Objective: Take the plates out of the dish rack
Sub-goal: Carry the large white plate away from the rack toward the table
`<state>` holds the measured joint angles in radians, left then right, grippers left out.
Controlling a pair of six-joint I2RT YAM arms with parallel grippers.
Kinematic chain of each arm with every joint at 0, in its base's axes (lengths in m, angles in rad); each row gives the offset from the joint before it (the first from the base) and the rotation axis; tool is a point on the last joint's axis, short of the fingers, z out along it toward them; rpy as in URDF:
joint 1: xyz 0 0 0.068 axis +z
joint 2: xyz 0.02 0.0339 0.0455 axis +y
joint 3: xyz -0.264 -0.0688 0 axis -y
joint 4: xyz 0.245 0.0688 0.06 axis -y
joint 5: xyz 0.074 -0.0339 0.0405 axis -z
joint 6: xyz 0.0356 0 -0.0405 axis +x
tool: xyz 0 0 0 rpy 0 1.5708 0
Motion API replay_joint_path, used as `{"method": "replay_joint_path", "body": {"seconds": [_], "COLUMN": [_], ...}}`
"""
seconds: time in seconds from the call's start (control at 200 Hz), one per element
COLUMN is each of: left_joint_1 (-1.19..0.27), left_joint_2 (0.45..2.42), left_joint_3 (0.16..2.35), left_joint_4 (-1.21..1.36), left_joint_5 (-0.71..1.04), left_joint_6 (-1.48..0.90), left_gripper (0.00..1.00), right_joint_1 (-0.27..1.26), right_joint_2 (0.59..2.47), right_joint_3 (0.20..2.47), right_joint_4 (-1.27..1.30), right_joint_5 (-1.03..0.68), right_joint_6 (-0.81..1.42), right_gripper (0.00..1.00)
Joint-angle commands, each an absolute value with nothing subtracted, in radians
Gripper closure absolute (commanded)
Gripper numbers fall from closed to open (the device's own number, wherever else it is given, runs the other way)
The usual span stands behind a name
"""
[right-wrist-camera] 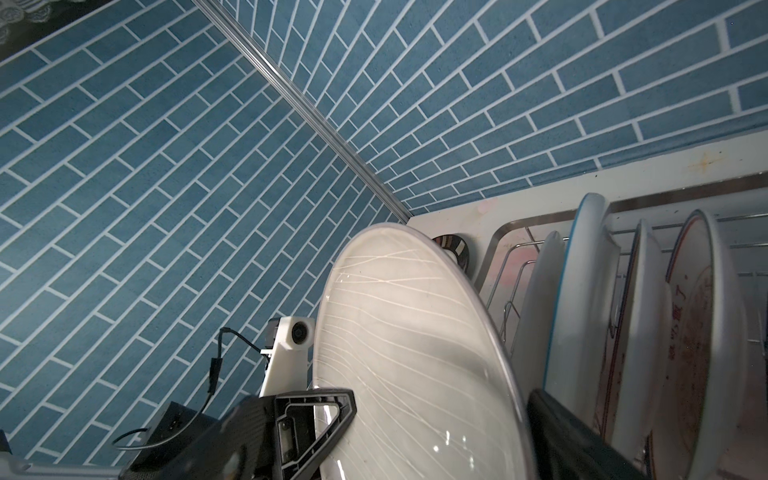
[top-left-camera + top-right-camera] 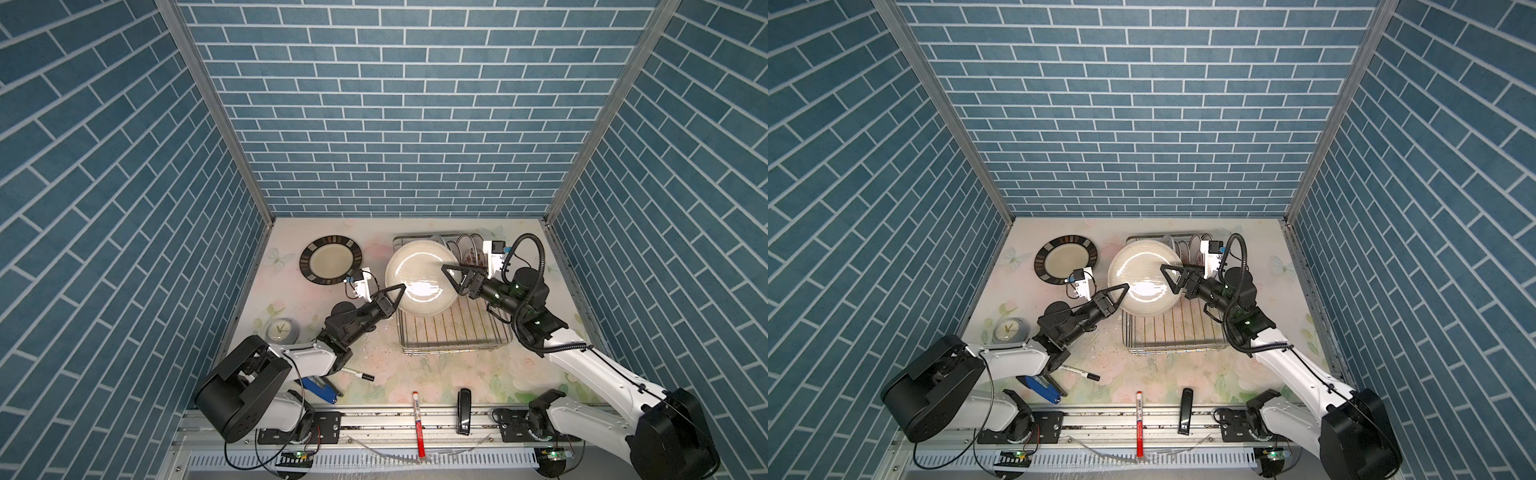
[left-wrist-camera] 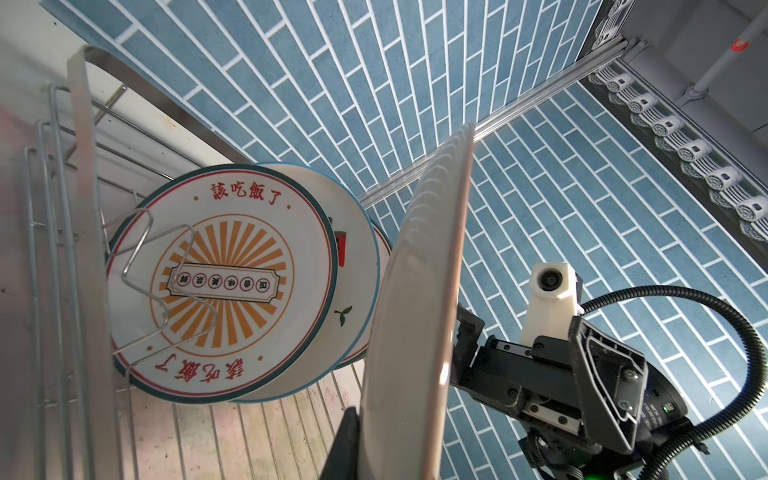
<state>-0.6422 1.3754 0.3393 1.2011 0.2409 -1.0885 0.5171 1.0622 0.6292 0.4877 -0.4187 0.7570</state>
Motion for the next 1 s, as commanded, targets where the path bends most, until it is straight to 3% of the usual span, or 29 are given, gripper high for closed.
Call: {"method": "replay_joint_path", "body": {"seconds": [0.0, 0.26, 0.615, 0.865, 0.995], "left_joint_1": [-0.608, -0.478, -0.294, -0.146, -0.084], "left_joint_2": [1.304, 1.2, 0.987, 0.93, 0.961], "left_joint_3": [0.343, 0.314, 0.297, 0.303, 0.307], "left_joint_4": [1.347, 1.278, 0.966, 0.864, 0.87], "left_joint_5": [0.255, 0.321, 0.316, 0.345, 0.35], "left_joint_6": [-1.12, -1.175, -1.165, -1.18, -1.192], "left_gripper": [1.0, 1.0, 1.0, 1.0, 1.0], "right_joint_1": [0.523, 0.597, 0.768, 0.852, 0.917], "right_joint_2": [1.043, 1.049, 1.148, 1.261, 1.344], "right_joint_3": [0.62, 0.653, 0.743, 0.843, 0.939], "right_joint_4": [0.526, 0.463, 0.38, 0.385, 0.328], "right_joint_5": [-0.388, -0.322, -0.016, -0.111, -0.019], "right_joint_6": [0.724, 0.598, 0.388, 0.265, 0.166], "right_gripper": [0.01, 0.01, 0.01, 0.01, 0.01]}}
